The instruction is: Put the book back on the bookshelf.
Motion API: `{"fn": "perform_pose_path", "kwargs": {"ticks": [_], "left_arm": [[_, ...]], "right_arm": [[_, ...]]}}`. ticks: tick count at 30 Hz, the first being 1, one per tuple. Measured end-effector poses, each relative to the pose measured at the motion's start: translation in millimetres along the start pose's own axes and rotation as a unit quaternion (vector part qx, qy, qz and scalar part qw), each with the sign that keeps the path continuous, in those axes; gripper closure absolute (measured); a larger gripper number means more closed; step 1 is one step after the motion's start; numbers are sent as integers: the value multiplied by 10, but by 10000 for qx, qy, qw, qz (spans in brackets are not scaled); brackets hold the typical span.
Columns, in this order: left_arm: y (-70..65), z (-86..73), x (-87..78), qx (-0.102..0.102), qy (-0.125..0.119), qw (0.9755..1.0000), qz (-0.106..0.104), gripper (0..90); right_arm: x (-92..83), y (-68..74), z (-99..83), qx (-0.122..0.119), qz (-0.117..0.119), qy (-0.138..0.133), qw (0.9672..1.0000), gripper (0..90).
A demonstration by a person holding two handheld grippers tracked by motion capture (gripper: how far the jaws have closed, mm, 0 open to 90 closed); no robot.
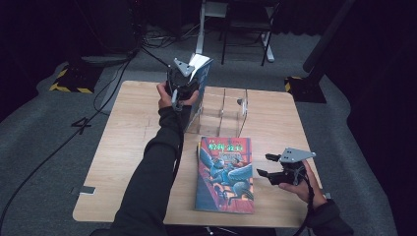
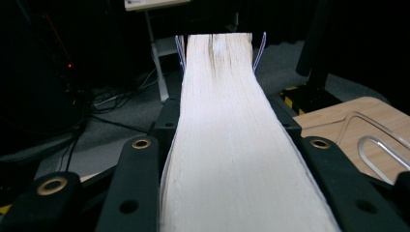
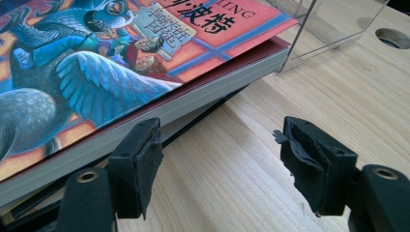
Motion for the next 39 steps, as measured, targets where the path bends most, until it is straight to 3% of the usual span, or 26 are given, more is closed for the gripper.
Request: {"fn": "perform_pose_path", "kwargs": {"ticks": [4, 10, 16, 21, 29, 33, 39], "left_arm": [[11, -7, 49, -21, -43, 10000, -27, 601], [37, -60, 148, -214, -229, 9995, -40, 601], [28, -165, 236, -268, -246, 9993, -31, 601], [14, -180, 228, -306, -320, 9990, -40, 600], [98, -256, 146, -330, -74, 9993, -138, 592], [158, -299, 121, -376, -80, 9991, -153, 588], [183, -325, 84, -199, -119, 9995, -225, 564]], "right_arm": [[5, 5, 0, -15, 18, 2, 10000, 320], [10, 15, 4, -31, 44, 0, 10000, 320], [8, 14, -3, -27, 74, -8, 10000, 321], [4, 7, -13, -41, 67, -4, 10000, 322], [-3, 9, -27, -36, 77, 16, 10000, 322], [-1, 3, -36, -25, 81, 31, 10000, 322], [17, 22, -49, -55, 101, 88, 9999, 322]]}}
Point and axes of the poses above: each handheld gripper's, and its own axes: x roughly forward along the jaws, z roughly out of its top, y roughly to its left, the point moved 9 cm from there along x, roughly forward along the jaws, and after that the axes turned 2 degrees about -y, right-handed, at the moved point
